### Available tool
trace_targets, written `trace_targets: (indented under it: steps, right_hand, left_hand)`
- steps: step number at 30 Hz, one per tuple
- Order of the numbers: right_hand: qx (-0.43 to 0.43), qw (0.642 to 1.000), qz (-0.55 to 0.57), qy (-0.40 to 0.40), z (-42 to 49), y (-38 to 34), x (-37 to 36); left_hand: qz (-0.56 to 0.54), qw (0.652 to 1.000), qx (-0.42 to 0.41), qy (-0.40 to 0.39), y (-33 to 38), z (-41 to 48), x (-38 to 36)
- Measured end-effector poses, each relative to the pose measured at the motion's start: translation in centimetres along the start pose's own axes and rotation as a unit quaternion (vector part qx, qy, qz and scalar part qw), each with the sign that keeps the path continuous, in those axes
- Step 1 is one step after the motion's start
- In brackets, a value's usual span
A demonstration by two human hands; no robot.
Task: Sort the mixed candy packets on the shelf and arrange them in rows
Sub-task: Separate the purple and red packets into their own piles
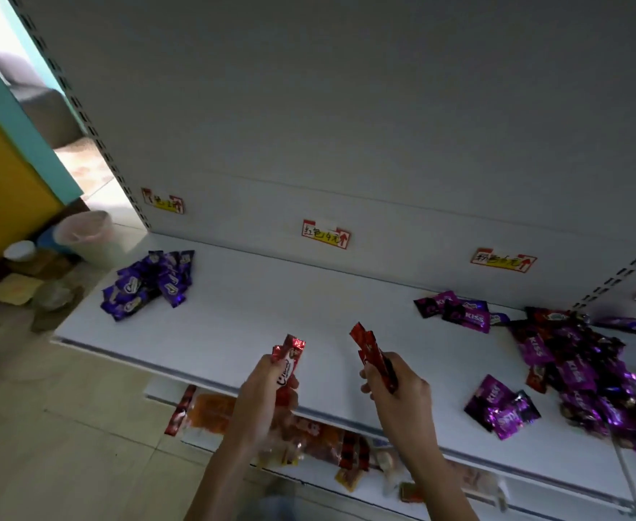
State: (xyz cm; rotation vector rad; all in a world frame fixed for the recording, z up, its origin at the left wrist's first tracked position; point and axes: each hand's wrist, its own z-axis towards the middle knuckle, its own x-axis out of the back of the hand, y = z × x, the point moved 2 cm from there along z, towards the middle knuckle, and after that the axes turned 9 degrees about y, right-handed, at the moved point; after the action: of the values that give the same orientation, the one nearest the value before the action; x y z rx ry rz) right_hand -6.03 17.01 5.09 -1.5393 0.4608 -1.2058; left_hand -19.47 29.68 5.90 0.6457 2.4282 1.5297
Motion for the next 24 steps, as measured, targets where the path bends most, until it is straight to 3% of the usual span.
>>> trace_targets:
  steps: [7, 12, 19, 24]
  right_hand:
    - [-0.013, 0.999, -0.002, 0.029, 1.3, -2.4, -6.1]
    - [-0.014, 0.995, -0.073, 0.059, 4.6, -1.1, -8.2]
    - [-0.069, 0.968, -0.240, -0.009, 9.5, 1.9, -10.1]
    - [-0.086, 0.977, -0.194, -0.022, 11.2, 1.9, -11.0]
  left_hand:
    - [0.138, 0.983, -0.118, -0.036, 1.5, 6.2, 3.6]
    - [0.282, 0.931, -0.229, -0.021, 1.3, 11.0, 3.6]
    - [0.261, 0.946, -0.191, -0.015, 0.7, 15.1, 1.7]
    - [0.253, 0.948, -0.192, -0.025, 1.0, 16.8, 0.6]
